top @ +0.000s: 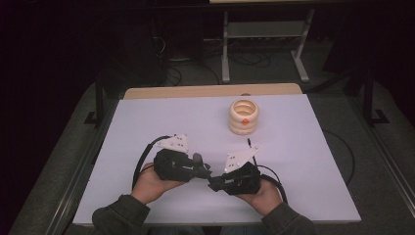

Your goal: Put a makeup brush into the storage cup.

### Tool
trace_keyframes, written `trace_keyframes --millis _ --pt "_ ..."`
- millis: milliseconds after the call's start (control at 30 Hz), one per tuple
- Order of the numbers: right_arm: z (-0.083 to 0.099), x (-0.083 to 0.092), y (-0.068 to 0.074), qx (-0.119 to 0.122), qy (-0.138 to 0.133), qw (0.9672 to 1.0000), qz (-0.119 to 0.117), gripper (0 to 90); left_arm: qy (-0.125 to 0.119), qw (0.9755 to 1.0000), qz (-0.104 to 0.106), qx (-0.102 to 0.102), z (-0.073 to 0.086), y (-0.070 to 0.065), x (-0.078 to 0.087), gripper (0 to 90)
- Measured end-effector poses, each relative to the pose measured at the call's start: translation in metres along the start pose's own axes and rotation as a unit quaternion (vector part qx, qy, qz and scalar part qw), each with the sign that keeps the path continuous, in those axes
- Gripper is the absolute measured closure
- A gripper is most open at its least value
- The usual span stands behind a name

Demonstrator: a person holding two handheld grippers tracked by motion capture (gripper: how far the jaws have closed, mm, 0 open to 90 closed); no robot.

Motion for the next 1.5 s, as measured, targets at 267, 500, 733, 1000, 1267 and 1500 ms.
trace_keyframes --millis 267,500,733,1000,1267,1500 --pt "0.0 0.0 0.0 -0.015 -0.014 0.9998 -0.004 78.8 -0.019 0.9998 0.004 0.008 -0.004 0.001 0.005 71.6" --pt "0.002 -0.003 0.001 -0.024 -0.017 0.9995 -0.009 78.8 -0.019 0.9998 0.009 0.007 -0.006 0.0 0.005 75.5" --pt "-0.002 -0.003 0.0 -0.016 -0.01 0.9997 -0.013 69.6 0.017 0.9998 0.002 -0.01 -0.005 -0.003 -0.001 76.0" --pt "-0.013 0.001 0.004 -0.007 -0.023 0.9997 -0.009 70.0 0.036 0.999 -0.002 -0.025 -0.007 -0.004 -0.006 76.0" --pt "-0.017 0.003 0.003 -0.011 -0.04 0.9991 -0.007 76.1 0.041 0.9989 0.004 -0.022 -0.007 -0.005 -0.009 75.9" --pt "-0.015 0.005 0.0 -0.022 -0.042 0.9988 -0.015 78.4 0.036 0.9992 -0.001 -0.014 -0.007 -0.004 -0.006 64.9"
Point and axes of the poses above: each handheld gripper's, and its own axes: x roughly backward along the jaws, z roughly out of its underside, y roughly to its left, the point moved 5 cm from there along -x, roughly forward along the jaws, and after that the axes turned 15 degrees about -y, right-handed, at the moved point
